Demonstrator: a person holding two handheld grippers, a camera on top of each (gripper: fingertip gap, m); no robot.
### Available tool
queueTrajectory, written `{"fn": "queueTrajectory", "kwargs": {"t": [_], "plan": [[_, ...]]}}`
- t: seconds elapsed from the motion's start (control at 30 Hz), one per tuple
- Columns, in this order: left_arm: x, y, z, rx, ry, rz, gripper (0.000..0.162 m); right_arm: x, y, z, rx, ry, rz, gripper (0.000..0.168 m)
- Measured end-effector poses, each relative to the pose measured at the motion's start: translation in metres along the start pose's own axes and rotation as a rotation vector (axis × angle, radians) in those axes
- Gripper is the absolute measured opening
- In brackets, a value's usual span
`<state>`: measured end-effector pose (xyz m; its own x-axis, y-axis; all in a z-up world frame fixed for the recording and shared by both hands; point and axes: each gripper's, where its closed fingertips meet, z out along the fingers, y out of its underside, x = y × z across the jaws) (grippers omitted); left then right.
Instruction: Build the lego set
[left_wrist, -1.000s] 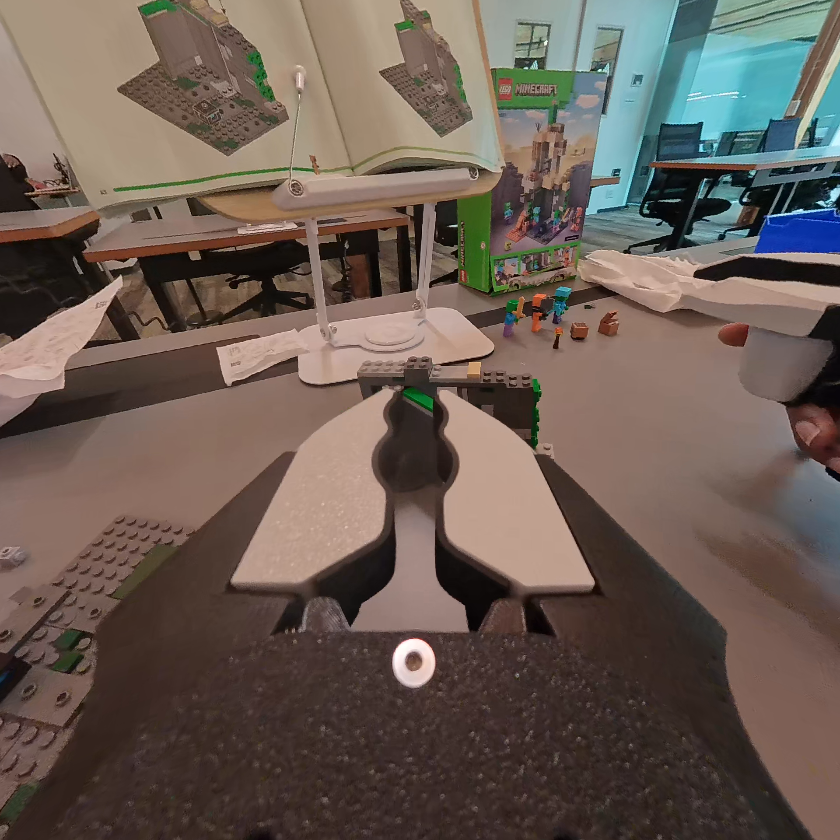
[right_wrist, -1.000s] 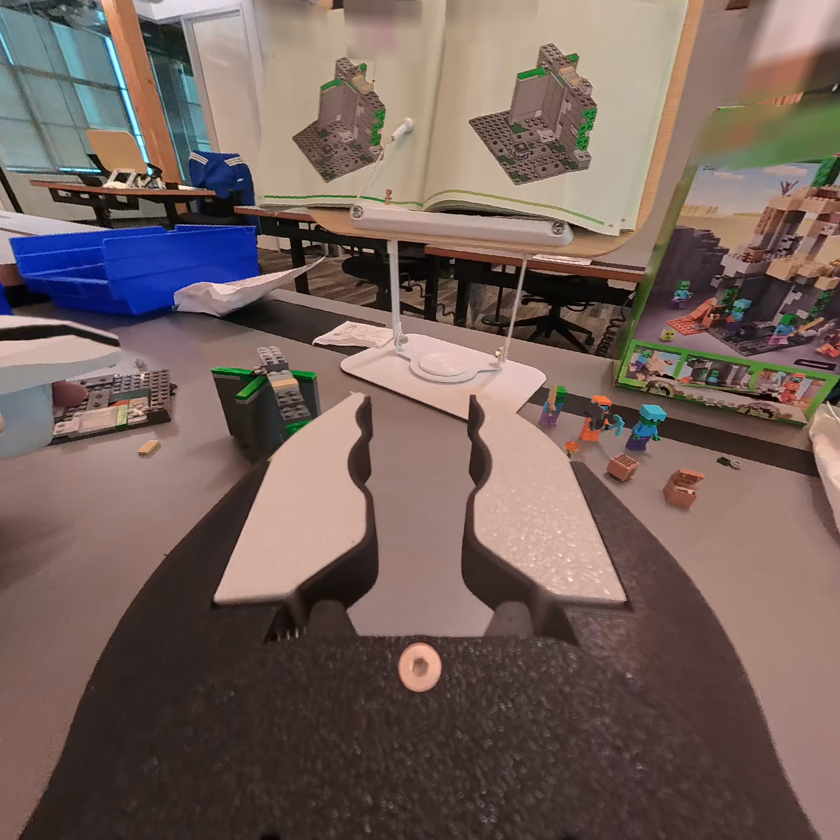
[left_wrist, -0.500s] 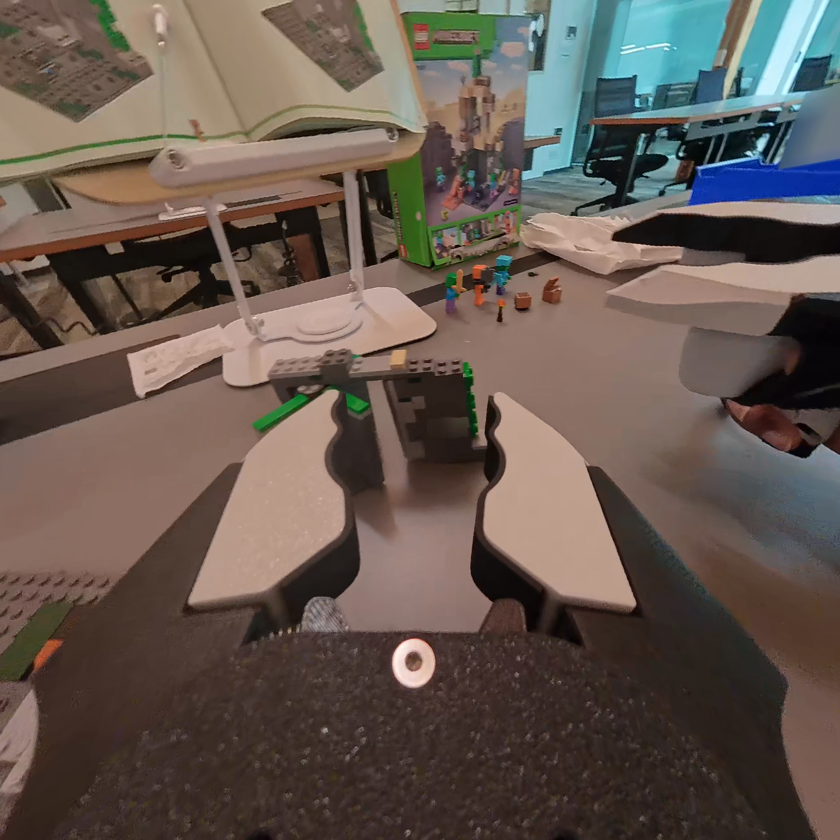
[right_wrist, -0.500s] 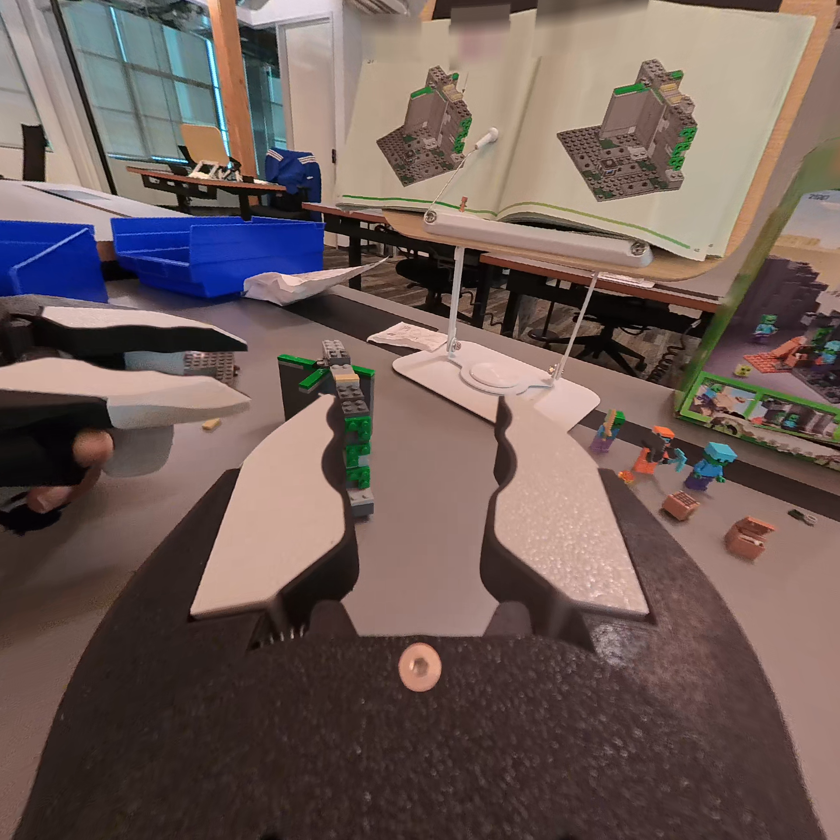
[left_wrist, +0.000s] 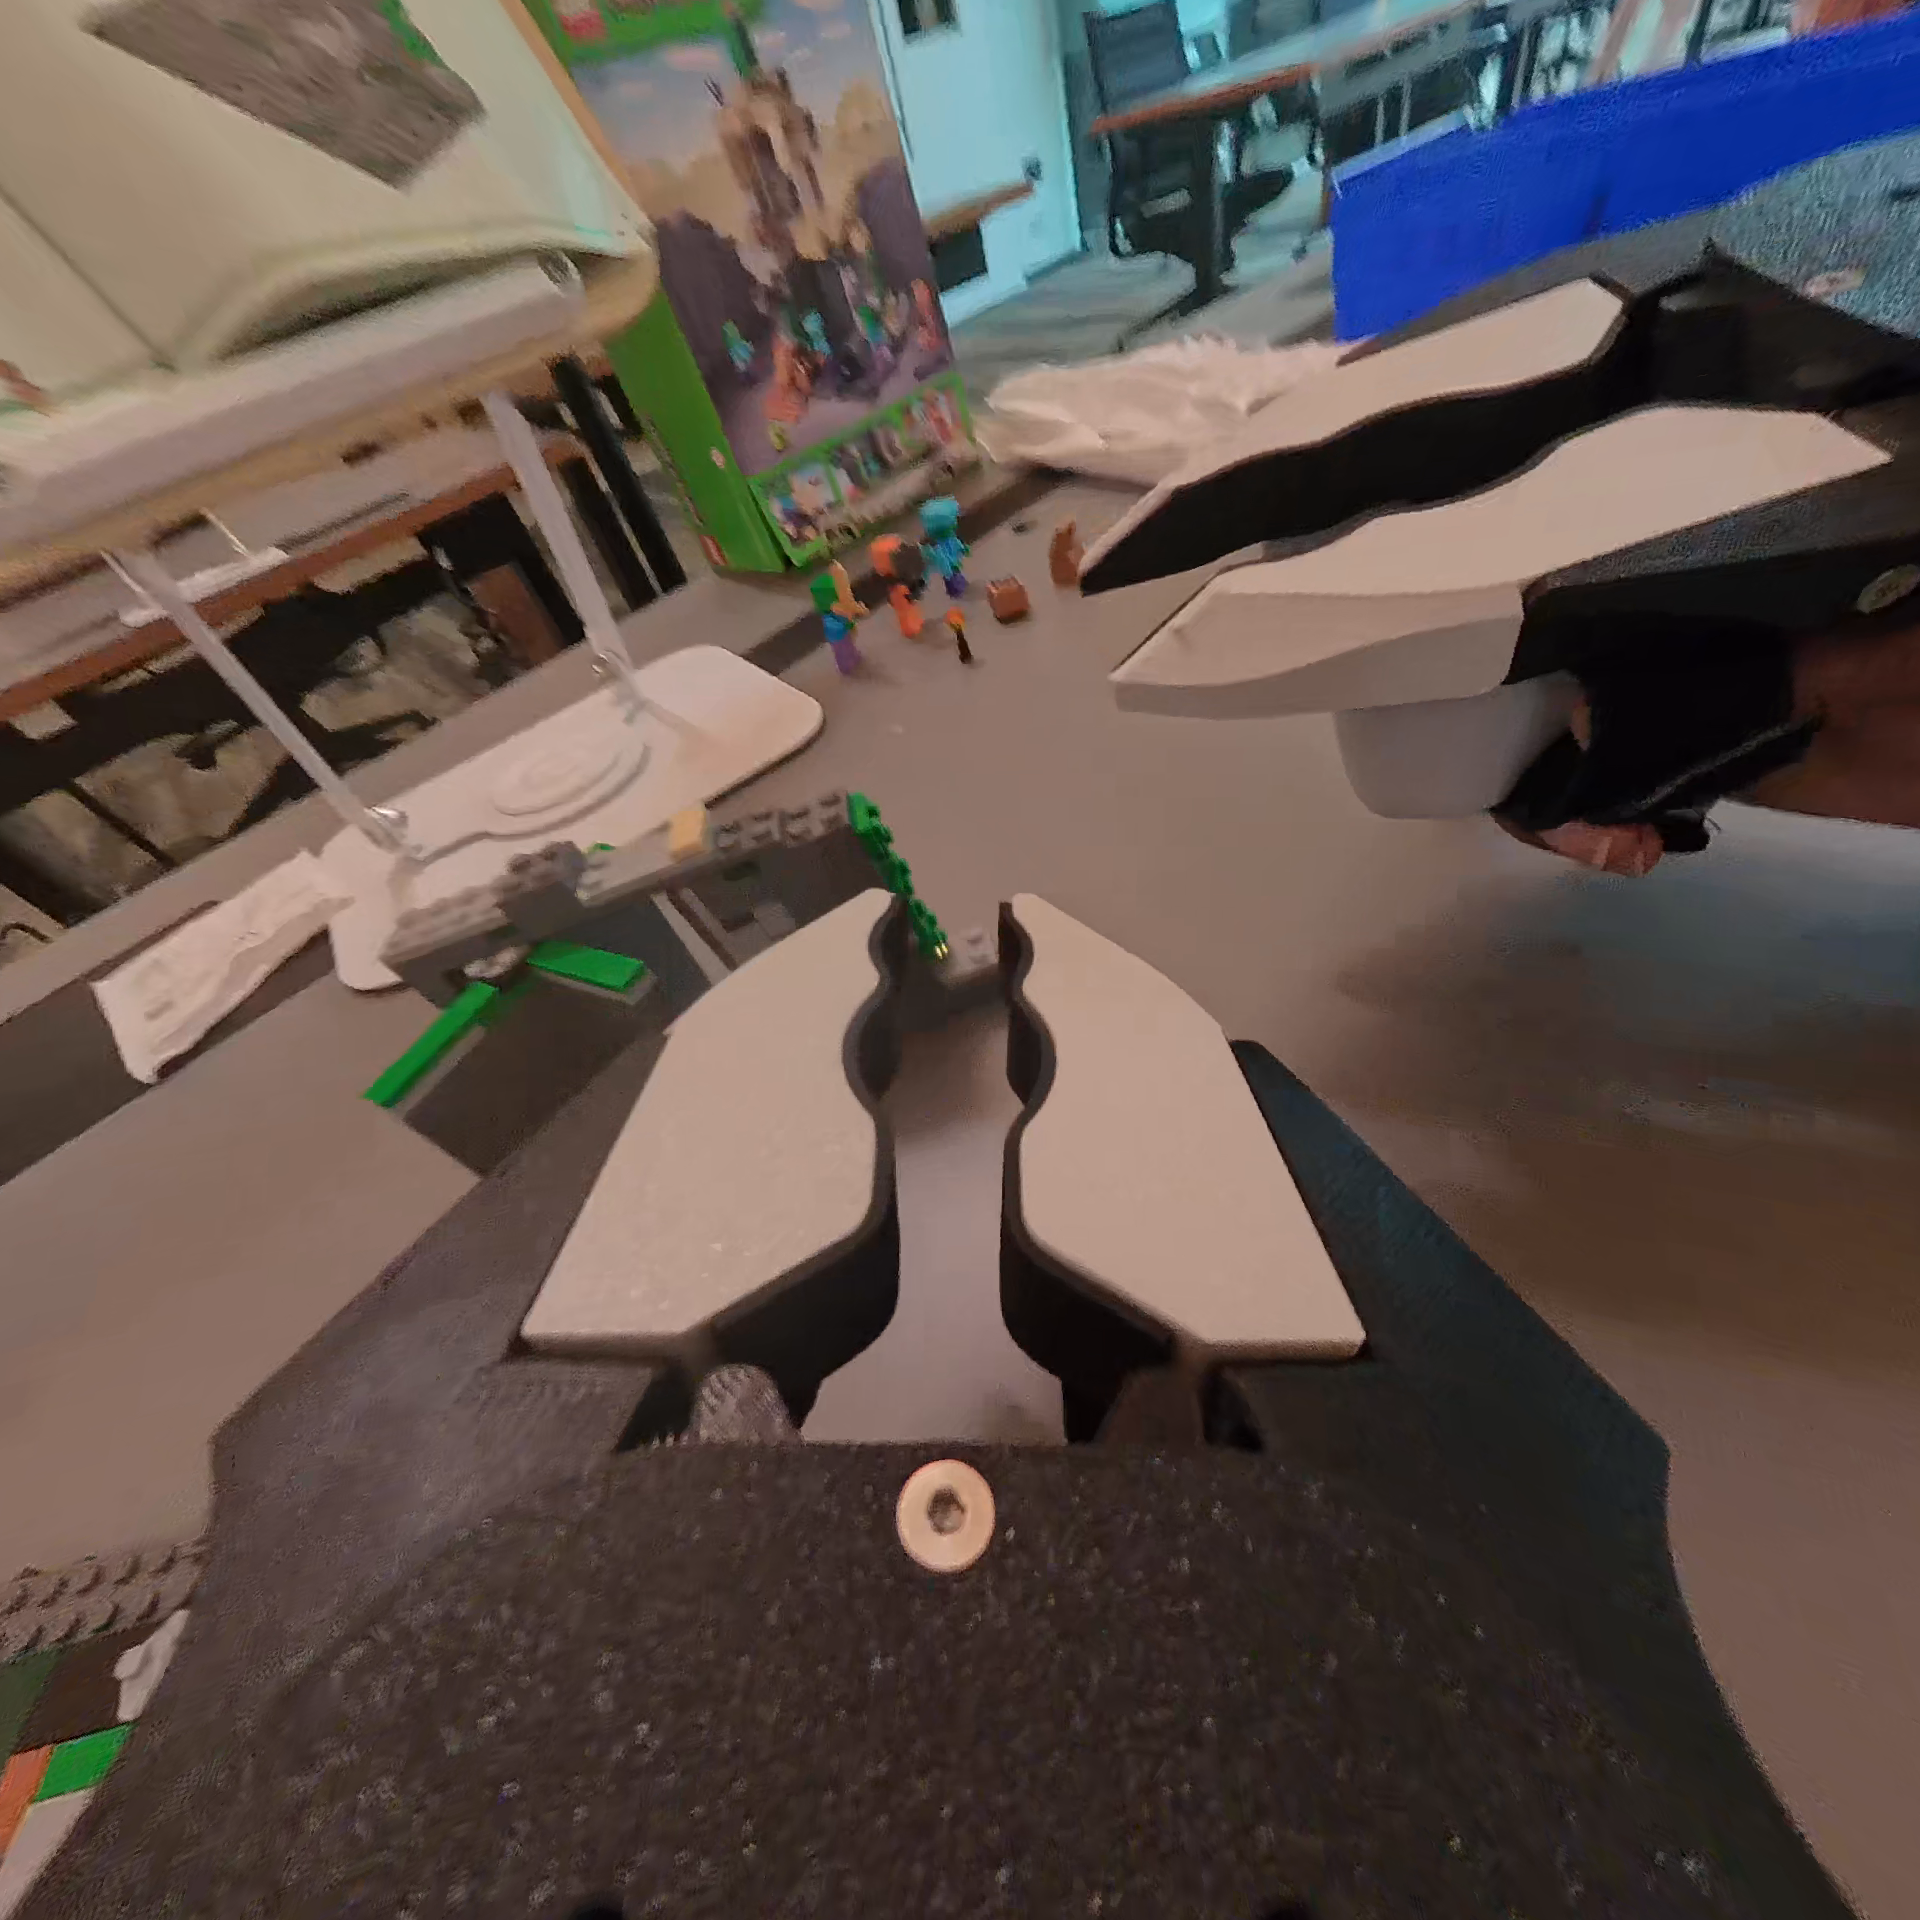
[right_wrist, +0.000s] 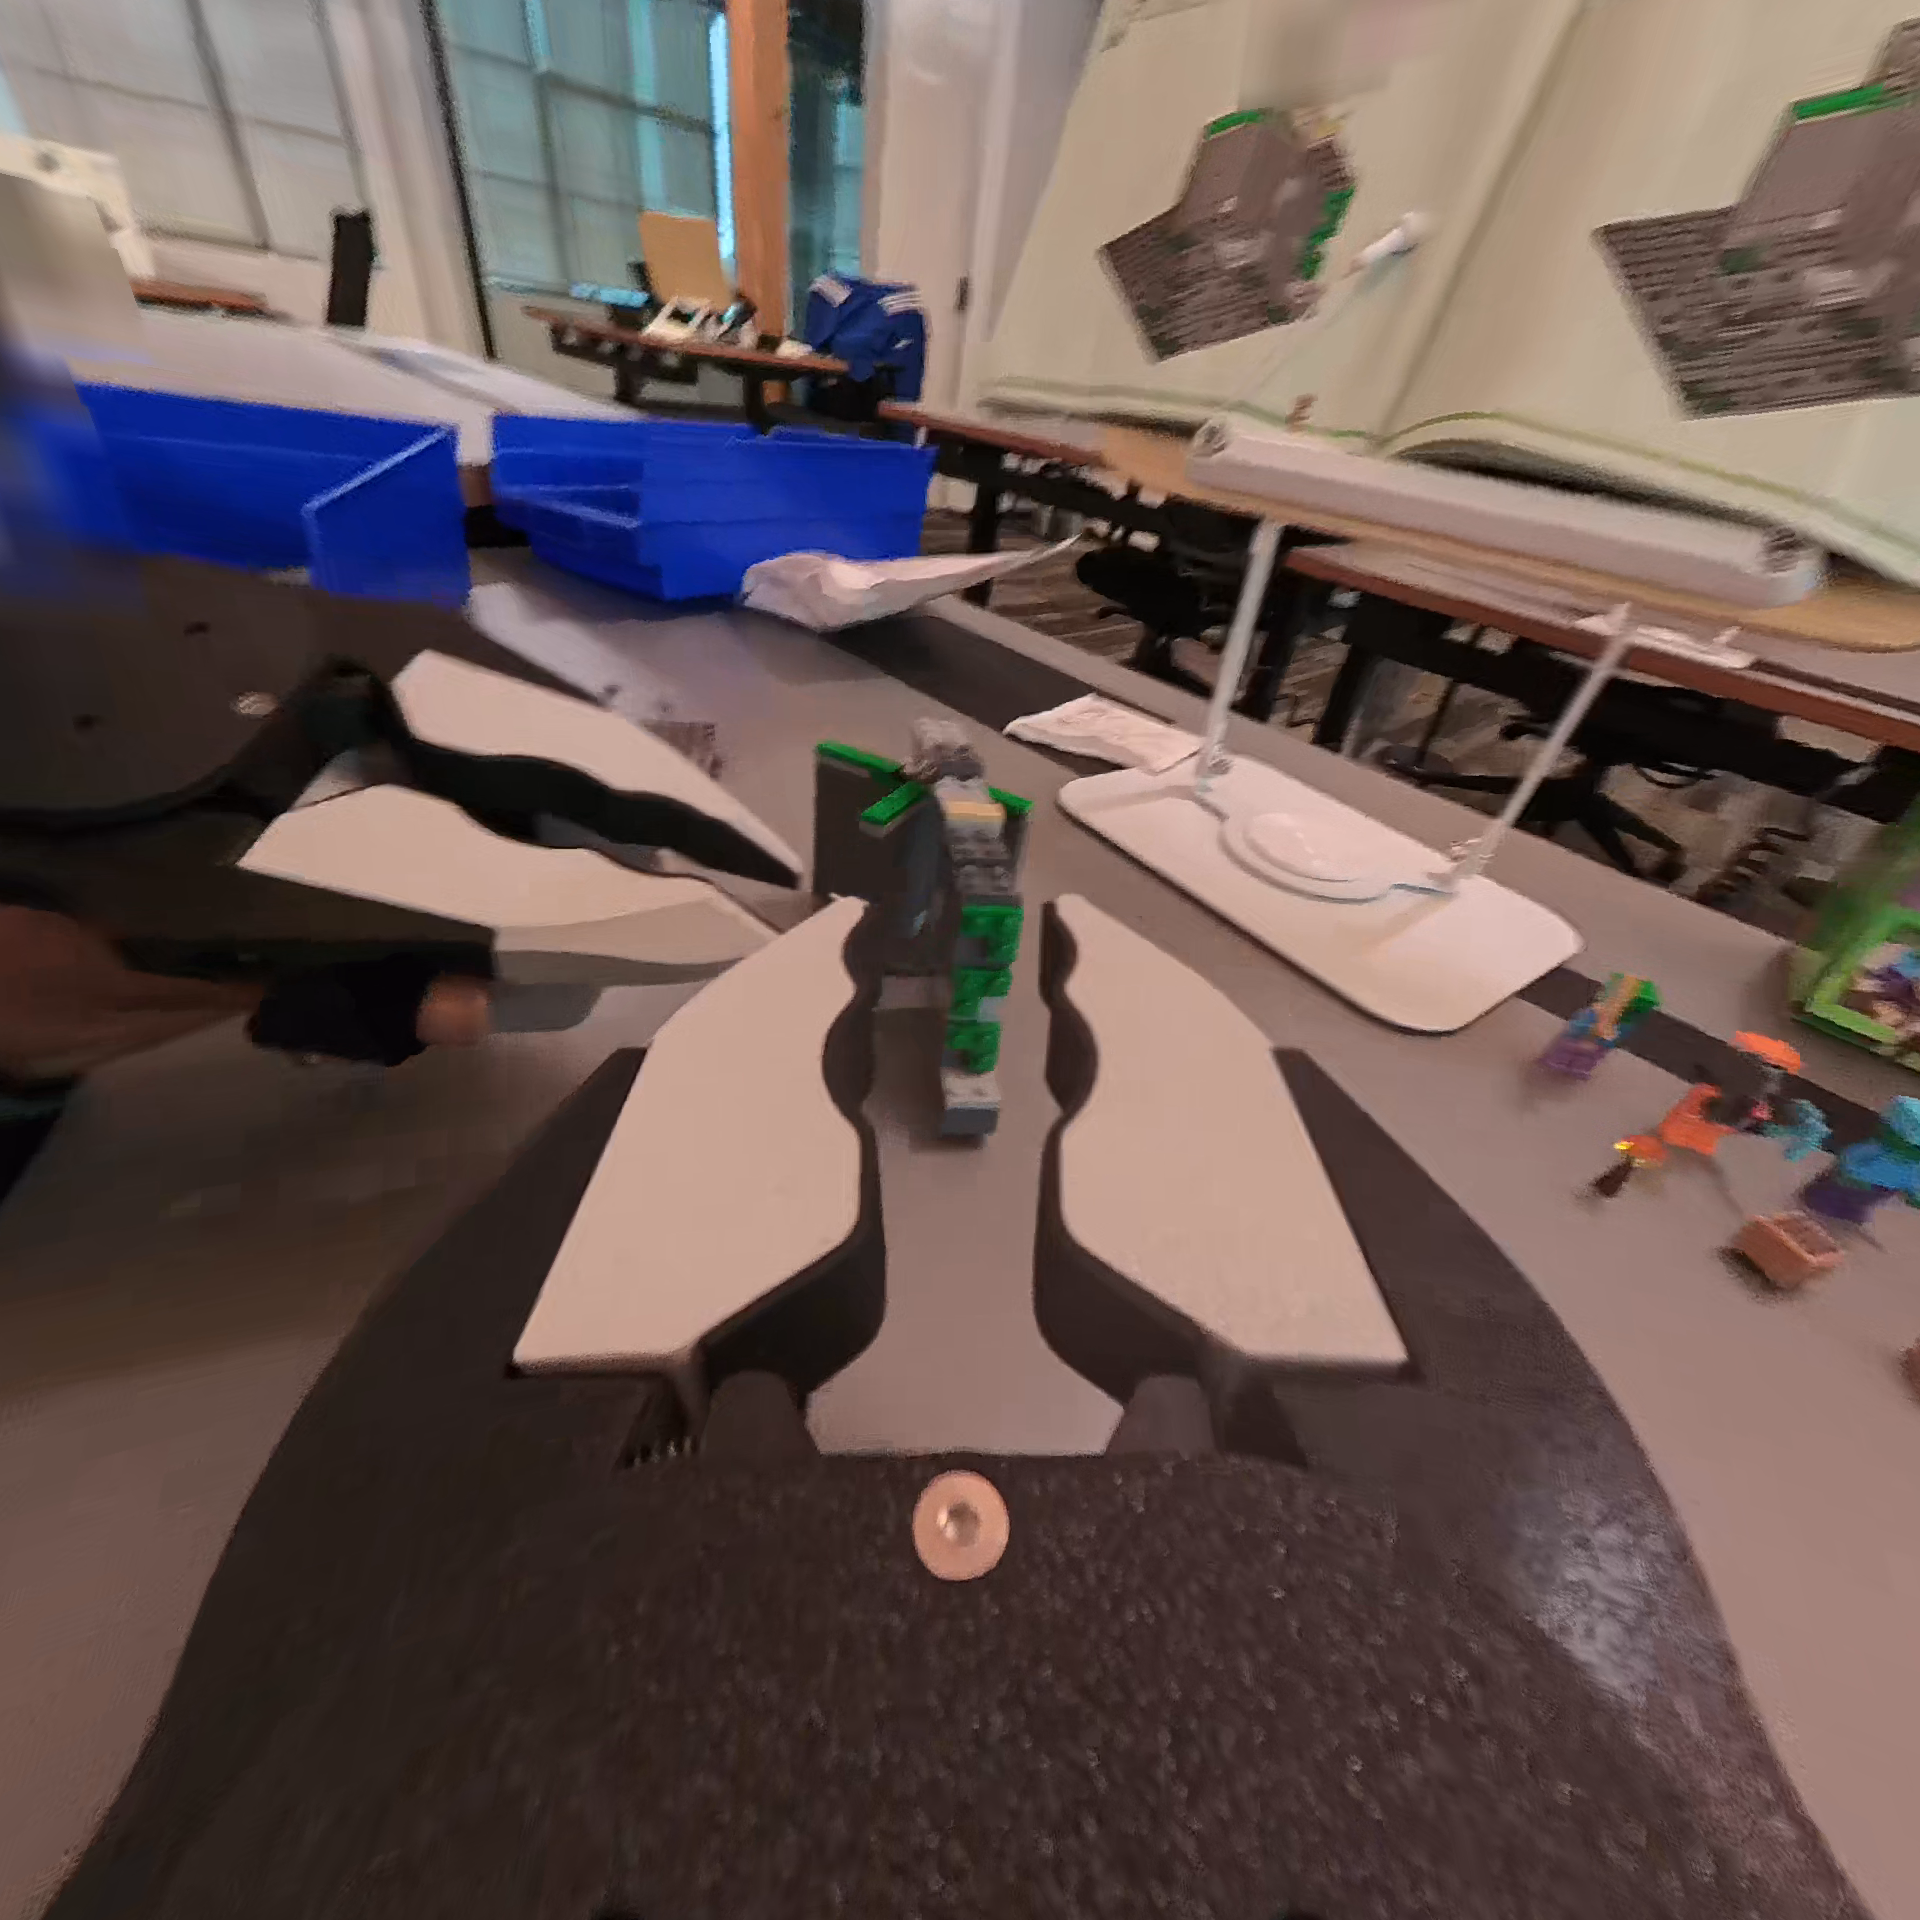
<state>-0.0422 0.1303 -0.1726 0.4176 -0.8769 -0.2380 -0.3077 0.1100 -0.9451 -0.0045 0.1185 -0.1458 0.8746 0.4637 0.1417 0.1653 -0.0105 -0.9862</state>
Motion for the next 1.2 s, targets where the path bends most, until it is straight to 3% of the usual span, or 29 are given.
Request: {"fn": "queueTrajectory", "kwargs": {"t": [0.27, 0.8, 0.97, 1.2], "plan": [[0.008, 0.013, 0.004, -0.068, 0.027, 0.068, 0.013, -0.027, 0.022, 0.008, -0.104, -0.065, -0.142, 0.018], [-0.024, 0.01, -0.008, -0.019, -0.08, -0.089, 0.009, 0.017, 0.019, 0.003, -0.073, 0.047, 0.09, 0.017], [-0.054, 0.001, -0.021, 0.053, -0.208, -0.172, 0.012, 0.01, 0.019, 0.004, -0.069, 0.017, 0.072, 0.018], [-0.06, 0.002, -0.026, 0.065, -0.211, -0.22, 0.012, 0.003, 0.022, 0.005, -0.09, -0.001, 0.032, 0.024]]}}
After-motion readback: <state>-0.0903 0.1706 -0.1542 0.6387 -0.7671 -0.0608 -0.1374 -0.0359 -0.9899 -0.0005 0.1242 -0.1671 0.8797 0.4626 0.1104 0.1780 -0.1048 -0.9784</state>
